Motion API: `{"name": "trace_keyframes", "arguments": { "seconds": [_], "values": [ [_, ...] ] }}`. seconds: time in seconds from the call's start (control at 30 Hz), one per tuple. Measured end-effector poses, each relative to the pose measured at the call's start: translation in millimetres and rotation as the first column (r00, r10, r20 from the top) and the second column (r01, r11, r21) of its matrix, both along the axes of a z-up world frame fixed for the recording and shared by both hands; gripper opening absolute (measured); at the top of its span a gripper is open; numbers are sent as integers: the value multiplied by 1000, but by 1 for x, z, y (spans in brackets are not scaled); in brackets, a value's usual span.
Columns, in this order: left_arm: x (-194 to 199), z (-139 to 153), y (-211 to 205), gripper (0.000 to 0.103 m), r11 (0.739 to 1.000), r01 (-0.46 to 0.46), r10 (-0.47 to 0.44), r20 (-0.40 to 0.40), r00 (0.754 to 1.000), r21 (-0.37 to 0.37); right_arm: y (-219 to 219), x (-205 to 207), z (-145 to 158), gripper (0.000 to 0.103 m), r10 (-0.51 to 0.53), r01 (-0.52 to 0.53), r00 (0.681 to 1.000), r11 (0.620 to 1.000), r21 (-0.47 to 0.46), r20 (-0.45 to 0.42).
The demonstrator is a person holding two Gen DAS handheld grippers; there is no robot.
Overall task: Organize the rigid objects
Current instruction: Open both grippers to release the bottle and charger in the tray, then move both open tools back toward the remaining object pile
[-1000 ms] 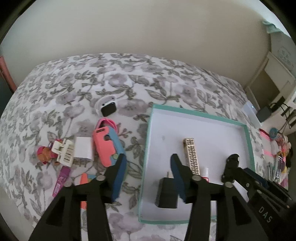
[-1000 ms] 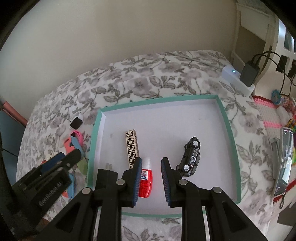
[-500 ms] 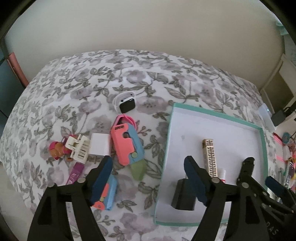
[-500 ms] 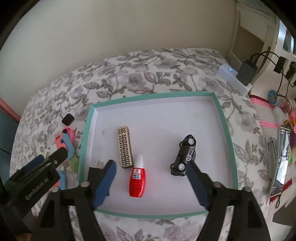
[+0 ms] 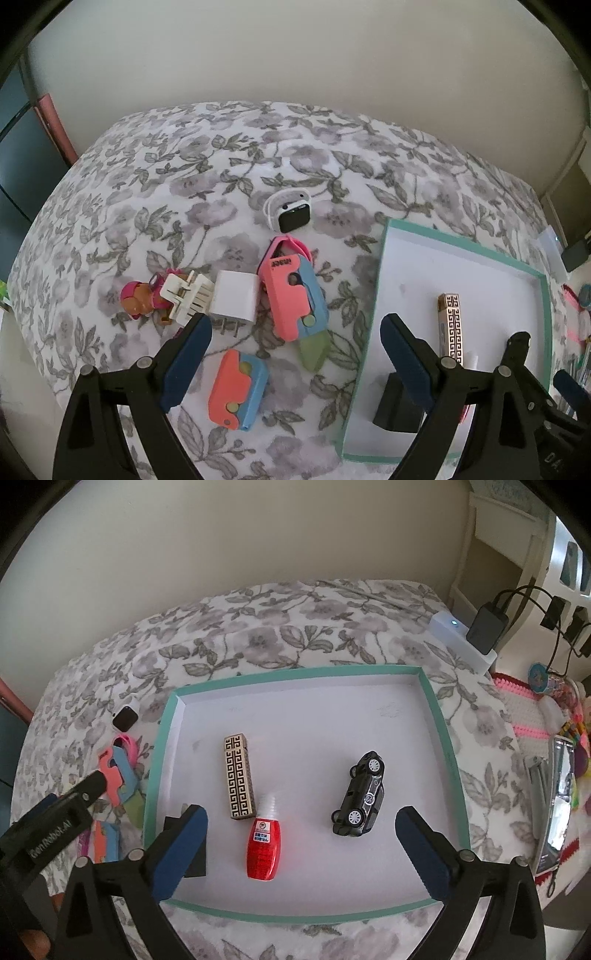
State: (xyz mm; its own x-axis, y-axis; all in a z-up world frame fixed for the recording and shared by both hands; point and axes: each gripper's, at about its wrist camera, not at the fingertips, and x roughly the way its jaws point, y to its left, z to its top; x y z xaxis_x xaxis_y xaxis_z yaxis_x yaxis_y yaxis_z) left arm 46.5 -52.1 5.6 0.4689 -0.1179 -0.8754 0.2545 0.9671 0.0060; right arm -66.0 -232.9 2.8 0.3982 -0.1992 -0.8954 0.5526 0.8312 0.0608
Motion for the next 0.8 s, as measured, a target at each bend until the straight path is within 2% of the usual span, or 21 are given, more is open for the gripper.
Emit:
{"name": "trace_keyframes", "arguments": {
  "seconds": [0.3, 0.53, 0.8],
  "values": [
    [12, 11, 22, 93, 999, -32, 32, 50, 998, 13, 12, 7, -3, 103, 40, -40, 999, 999, 19, 7],
    [28, 18, 61, 93, 995, -83, 79, 67, 995, 56, 54, 28, -7, 103, 150, -153, 988, 984, 90, 38],
    [47, 12, 121, 93, 981, -164, 159, 54, 986, 102, 109, 52, -13, 103, 273, -278, 960, 954, 114, 55]
  ]
}}
